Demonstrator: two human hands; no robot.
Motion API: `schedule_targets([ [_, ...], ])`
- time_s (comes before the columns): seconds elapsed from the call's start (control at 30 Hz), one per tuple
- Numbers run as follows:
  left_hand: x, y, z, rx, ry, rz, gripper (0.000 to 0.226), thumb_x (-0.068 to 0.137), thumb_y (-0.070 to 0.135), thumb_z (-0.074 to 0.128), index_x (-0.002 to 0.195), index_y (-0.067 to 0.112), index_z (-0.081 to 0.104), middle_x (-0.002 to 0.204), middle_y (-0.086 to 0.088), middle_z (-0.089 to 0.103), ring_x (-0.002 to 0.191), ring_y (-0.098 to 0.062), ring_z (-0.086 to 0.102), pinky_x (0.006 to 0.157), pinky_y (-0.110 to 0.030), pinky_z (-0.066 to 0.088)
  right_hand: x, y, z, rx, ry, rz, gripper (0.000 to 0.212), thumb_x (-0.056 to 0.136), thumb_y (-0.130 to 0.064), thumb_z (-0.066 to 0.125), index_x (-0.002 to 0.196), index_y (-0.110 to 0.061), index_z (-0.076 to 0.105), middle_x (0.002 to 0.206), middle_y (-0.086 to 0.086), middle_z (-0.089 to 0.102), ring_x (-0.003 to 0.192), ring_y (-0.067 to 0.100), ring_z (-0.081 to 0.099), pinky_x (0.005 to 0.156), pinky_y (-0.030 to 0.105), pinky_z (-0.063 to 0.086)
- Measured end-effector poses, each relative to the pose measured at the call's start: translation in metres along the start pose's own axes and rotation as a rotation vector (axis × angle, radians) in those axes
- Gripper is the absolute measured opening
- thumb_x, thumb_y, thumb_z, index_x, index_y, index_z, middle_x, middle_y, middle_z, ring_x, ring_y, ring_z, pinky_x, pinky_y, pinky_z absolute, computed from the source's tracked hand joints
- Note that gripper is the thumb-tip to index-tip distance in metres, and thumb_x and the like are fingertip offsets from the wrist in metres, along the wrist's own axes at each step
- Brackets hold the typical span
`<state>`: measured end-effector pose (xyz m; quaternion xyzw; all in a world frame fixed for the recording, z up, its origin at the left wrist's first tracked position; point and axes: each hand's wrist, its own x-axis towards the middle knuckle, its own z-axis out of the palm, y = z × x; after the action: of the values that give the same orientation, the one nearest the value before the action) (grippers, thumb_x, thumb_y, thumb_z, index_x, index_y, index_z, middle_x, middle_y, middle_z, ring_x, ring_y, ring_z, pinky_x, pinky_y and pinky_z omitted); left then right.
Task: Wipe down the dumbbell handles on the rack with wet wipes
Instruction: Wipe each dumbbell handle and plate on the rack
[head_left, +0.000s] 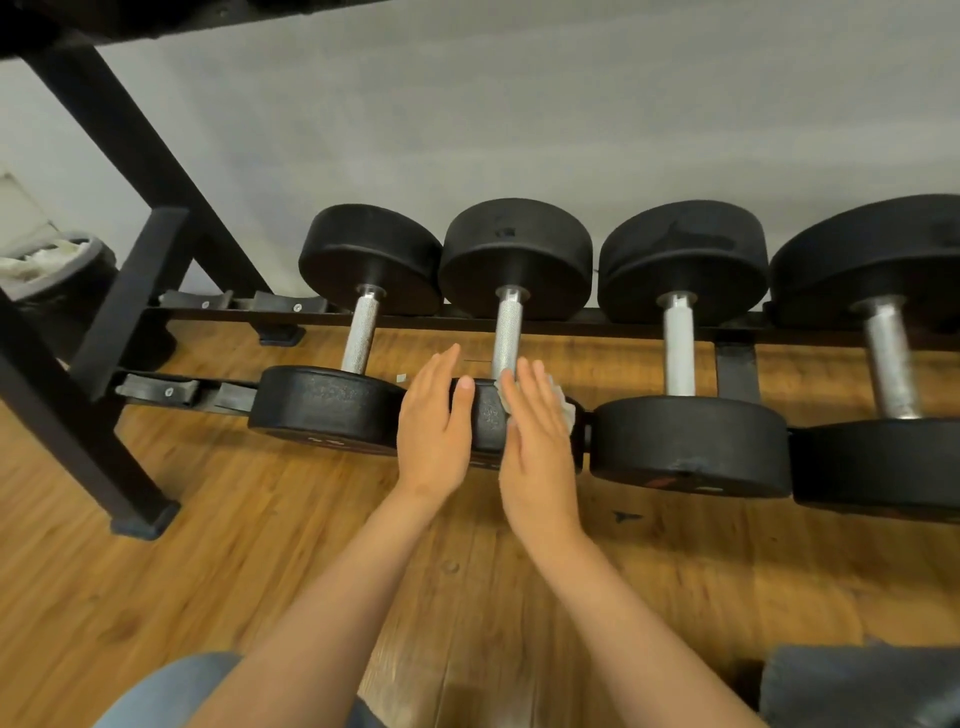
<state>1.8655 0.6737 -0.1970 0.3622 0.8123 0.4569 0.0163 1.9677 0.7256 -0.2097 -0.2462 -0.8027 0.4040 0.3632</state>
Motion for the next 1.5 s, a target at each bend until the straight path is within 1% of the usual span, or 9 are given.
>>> schedule_targets([
  [0.23, 0.008, -0.002, 0.001, 0.029, 0.041, 0.048, 0.049, 0.098, 0.043, 0.035, 0.138, 0.022, 0.054, 0.147, 0.005, 0.048, 0.136, -0.010, 0.041, 0.115, -0.047, 0.033, 0.079, -0.016, -0.050, 0.204, -0.015, 0.323, 0.041, 0.106, -0.018, 0.034, 0.146, -0.021, 0.041, 0.153, -0.006, 0.039, 0.141, 0.006, 0.032, 0.110, 0.018, 0.022],
  [0.4, 0.021, -0.003, -0.004, -0.182, 0.089, -0.068, 0.034, 0.100, 0.039, 0.044, 0.129, 0.028, 0.058, 0.144, 0.013, 0.046, 0.135, -0.004, 0.038, 0.117, -0.047, 0.027, 0.125, -0.008, -0.040, 0.371, 0.125, 0.602, 0.040, 0.106, -0.015, 0.032, 0.145, -0.018, 0.041, 0.146, 0.003, 0.044, 0.131, 0.017, 0.043, 0.104, 0.028, 0.036],
  [0.57, 0.029, 0.000, -0.001, -0.022, 0.119, 0.022, 0.041, 0.094, 0.043, 0.039, 0.123, 0.023, 0.061, 0.140, 0.009, 0.050, 0.131, -0.005, 0.041, 0.114, -0.042, 0.032, 0.162, 0.012, -0.017, 0.591, 0.205, 0.983, 0.039, 0.104, -0.014, 0.041, 0.140, -0.003, 0.033, 0.137, 0.018, 0.048, 0.123, 0.032, 0.051, 0.102, 0.040, 0.043],
  [0.7, 0.027, -0.001, 0.003, -0.099, 0.149, -0.015, 0.024, 0.099, 0.040, 0.043, 0.111, 0.030, 0.061, 0.119, 0.019, 0.058, 0.116, 0.006, 0.047, 0.105, -0.027, 0.038, 0.174, 0.026, -0.002, 0.619, 0.201, 1.020, 0.039, 0.102, -0.024, 0.048, 0.134, -0.003, 0.042, 0.126, 0.014, 0.057, 0.115, 0.030, 0.059, 0.099, 0.040, 0.048],
  [0.83, 0.026, 0.002, 0.000, -0.133, 0.131, -0.052, 0.020, 0.095, 0.042, 0.043, 0.103, 0.035, 0.060, 0.103, 0.025, 0.058, 0.107, 0.013, 0.047, 0.090, -0.009, 0.034, 0.171, 0.024, 0.003, 0.715, 0.104, 0.967, 0.020, 0.102, -0.027, 0.048, 0.106, -0.010, 0.058, 0.094, 0.006, 0.062, 0.100, 0.022, 0.061, 0.094, 0.035, 0.048],
  [1.0, 0.026, 0.004, -0.001, -0.146, 0.119, -0.076, 0.026, 0.093, 0.045, 0.041, 0.101, 0.033, 0.062, 0.100, 0.023, 0.059, 0.106, 0.008, 0.049, 0.086, -0.010, 0.037, 0.162, 0.016, 0.003, 0.845, 0.002, 0.944, 0.023, 0.100, -0.026, 0.051, 0.115, -0.011, 0.060, 0.105, 0.004, 0.061, 0.089, 0.016, 0.058, 0.083, 0.031, 0.045],
  [1.13, 0.026, 0.005, -0.001, -0.138, 0.107, -0.082, 0.026, 0.093, 0.046, 0.039, 0.099, 0.034, 0.062, 0.099, 0.023, 0.060, 0.104, 0.007, 0.050, 0.085, -0.010, 0.036, 0.158, 0.021, 0.008, 0.432, -0.047, 0.746, 0.028, 0.096, -0.010, 0.057, 0.119, -0.023, 0.064, 0.123, -0.003, 0.050, 0.103, 0.014, 0.051, 0.078, 0.022, 0.046],
  [1.23, 0.026, 0.004, -0.001, -0.141, 0.097, -0.093, 0.028, 0.093, 0.047, 0.039, 0.099, 0.033, 0.062, 0.099, 0.022, 0.060, 0.104, 0.007, 0.050, 0.085, -0.012, 0.038, 0.158, 0.027, 0.013, 0.162, 0.010, 0.599, 0.032, 0.086, -0.009, 0.071, 0.094, -0.039, 0.063, 0.135, 0.002, 0.047, 0.124, 0.025, 0.046, 0.097, 0.039, 0.050],
  [1.5, 0.029, 0.002, -0.004, -0.187, 0.054, -0.096, 0.025, 0.093, 0.048, 0.040, 0.097, 0.035, 0.061, 0.097, 0.024, 0.059, 0.104, 0.006, 0.051, 0.087, -0.014, 0.039, 0.160, 0.041, 0.004, 0.193, 0.150, 0.625, 0.029, 0.087, -0.016, 0.072, 0.114, -0.008, 0.067, 0.121, 0.006, 0.063, 0.111, 0.018, 0.056, 0.089, 0.027, 0.044],
])
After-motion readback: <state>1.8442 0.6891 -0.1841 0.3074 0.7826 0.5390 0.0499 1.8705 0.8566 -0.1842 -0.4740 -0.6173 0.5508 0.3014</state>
